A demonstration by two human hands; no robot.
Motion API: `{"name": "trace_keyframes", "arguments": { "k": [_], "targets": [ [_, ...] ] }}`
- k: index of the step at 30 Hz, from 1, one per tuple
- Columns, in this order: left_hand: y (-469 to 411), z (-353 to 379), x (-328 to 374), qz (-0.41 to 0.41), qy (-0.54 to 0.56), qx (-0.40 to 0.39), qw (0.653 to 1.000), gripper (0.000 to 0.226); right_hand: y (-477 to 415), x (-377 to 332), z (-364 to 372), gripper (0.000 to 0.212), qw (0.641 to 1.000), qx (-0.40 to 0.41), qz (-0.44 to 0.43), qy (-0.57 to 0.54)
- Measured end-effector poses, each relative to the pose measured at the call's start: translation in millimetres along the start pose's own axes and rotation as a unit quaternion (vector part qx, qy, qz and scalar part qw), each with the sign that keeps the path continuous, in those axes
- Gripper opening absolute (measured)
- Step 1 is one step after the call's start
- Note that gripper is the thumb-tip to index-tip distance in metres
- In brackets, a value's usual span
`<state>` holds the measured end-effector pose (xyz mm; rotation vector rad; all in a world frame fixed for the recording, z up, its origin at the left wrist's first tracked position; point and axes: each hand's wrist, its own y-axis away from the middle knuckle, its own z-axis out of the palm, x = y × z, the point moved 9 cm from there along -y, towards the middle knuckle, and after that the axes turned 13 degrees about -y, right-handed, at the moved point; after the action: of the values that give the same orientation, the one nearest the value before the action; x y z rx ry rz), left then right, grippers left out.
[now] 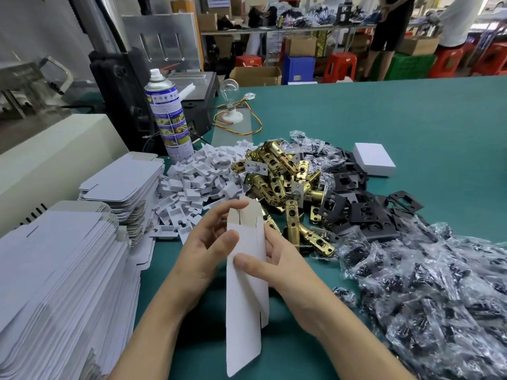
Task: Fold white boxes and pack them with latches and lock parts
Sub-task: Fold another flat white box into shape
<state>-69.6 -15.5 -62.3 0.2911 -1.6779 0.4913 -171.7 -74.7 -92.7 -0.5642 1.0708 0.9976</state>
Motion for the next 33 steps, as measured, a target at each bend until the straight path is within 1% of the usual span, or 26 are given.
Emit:
{"name": "trace_keyframes", "arguments": {
  "k": [3, 4, 6, 7, 8, 11, 12, 15, 18, 19, 21, 22, 23, 24, 26, 27, 28, 29, 30, 31, 33],
  "targets": [
    [0.1, -2.7, 2.0, 0.009, -0.020, 0.011, 1.000, 0.066, -0.1, 5.0, 3.6, 0.051, 1.000, -0.012, 0.011, -0.025],
    [0.1, -3.3, 1.0, 0.006, -0.025, 0.014, 1.000, 0.065, -0.6, 6.1, 3.0, 0.052, 0.999, -0.003, 0.010, -0.032],
    [-0.7, -2.6, -1.6, -0.007, -0.029, 0.013, 0.999, 0.063, -1.4, 7.1, -2.5, 0.064, 0.999, 0.036, 0.000, -0.040],
    [-1.0, -0.7, -2.4, -0.013, -0.026, 0.007, 1.000, 0.063, -1.0, 6.1, -3.7, 0.067, 0.998, 0.050, -0.014, -0.029],
    [-0.9, 1.1, -3.1, -0.018, -0.019, 0.000, 1.000, 0.063, -0.5, 3.6, -2.3, 0.065, 0.998, 0.056, -0.032, -0.007],
    [-0.9, 1.5, -4.8, -0.024, -0.017, -0.004, 1.000, 0.064, 2.7, -4.2, 5.6, 0.046, 0.993, 0.057, -0.072, 0.077],
    [-1.9, 1.1, -5.5, -0.024, -0.023, -0.004, 0.999, 0.065, 3.7, -5.2, 6.0, 0.044, 0.991, 0.057, -0.075, 0.091],
    [-4.6, 4.0, -8.3, -0.025, -0.039, -0.016, 0.999, 0.065, 6.3, -3.9, 2.2, 0.048, 0.993, 0.057, -0.056, 0.085],
    [-3.8, 1.6, -10.7, -0.009, -0.049, 0.001, 0.999, 0.068, 7.8, -3.8, 0.3, 0.046, 0.996, 0.060, -0.035, 0.047],
    [-5.5, 2.3, -10.7, -0.006, -0.052, 0.009, 0.999, 0.076, 7.9, -3.4, -0.1, 0.045, 0.997, 0.060, -0.031, 0.032],
    [-15.4, 6.5, -8.9, -0.017, -0.079, 0.014, 0.997, 0.111, 7.3, -4.1, -2.9, 0.044, 0.997, 0.068, -0.033, 0.027],
    [-19.4, 7.8, -11.0, -0.032, -0.098, 0.006, 0.995, 0.130, 7.0, -5.2, -4.3, 0.043, 0.996, 0.073, -0.038, 0.030],
    [-19.8, 12.4, -14.3, -0.047, -0.098, -0.025, 0.994, 0.140, 6.6, -6.6, -5.8, 0.043, 0.995, 0.077, -0.044, 0.036],
    [-16.4, 18.9, -19.1, -0.067, -0.086, -0.064, 0.992, 0.138, 6.1, -8.2, -7.3, 0.042, 0.994, 0.083, -0.050, 0.045],
    [-2.2, 26.7, -21.5, -0.075, -0.061, -0.114, 0.989, 0.104, 5.9, -11.8, -11.5, 0.044, 0.992, 0.098, -0.062, 0.052],
    [2.3, 29.0, -20.8, -0.074, -0.063, -0.125, 0.987, 0.095, 6.2, -13.8, -13.6, 0.046, 0.991, 0.107, -0.068, 0.046],
    [4.9, 28.6, -20.0, -0.075, -0.073, -0.125, 0.987, 0.098, 6.6, -15.9, -15.5, 0.047, 0.990, 0.114, -0.075, 0.038],
    [6.1, 30.2, -18.4, -0.082, -0.077, -0.129, 0.985, 0.107, 7.2, -17.9, -16.7, 0.048, 0.989, 0.117, -0.083, 0.030],
    [5.1, 34.6, -15.9, -0.087, -0.077, -0.148, 0.982, 0.115, 7.8, -19.5, -17.7, 0.048, 0.988, 0.119, -0.090, 0.025],
    [6.0, 39.0, -13.8, -0.088, -0.075, -0.168, 0.979, 0.118, 8.4, -21.0, -18.1, 0.047, 0.988, 0.121, -0.097, 0.026],
    [8.9, 43.1, -13.8, -0.092, -0.055, -0.189, 0.976, 0.106, 8.8, -22.7, -18.5, 0.046, 0.986, 0.125, -0.107, 0.031]
  ]
}}
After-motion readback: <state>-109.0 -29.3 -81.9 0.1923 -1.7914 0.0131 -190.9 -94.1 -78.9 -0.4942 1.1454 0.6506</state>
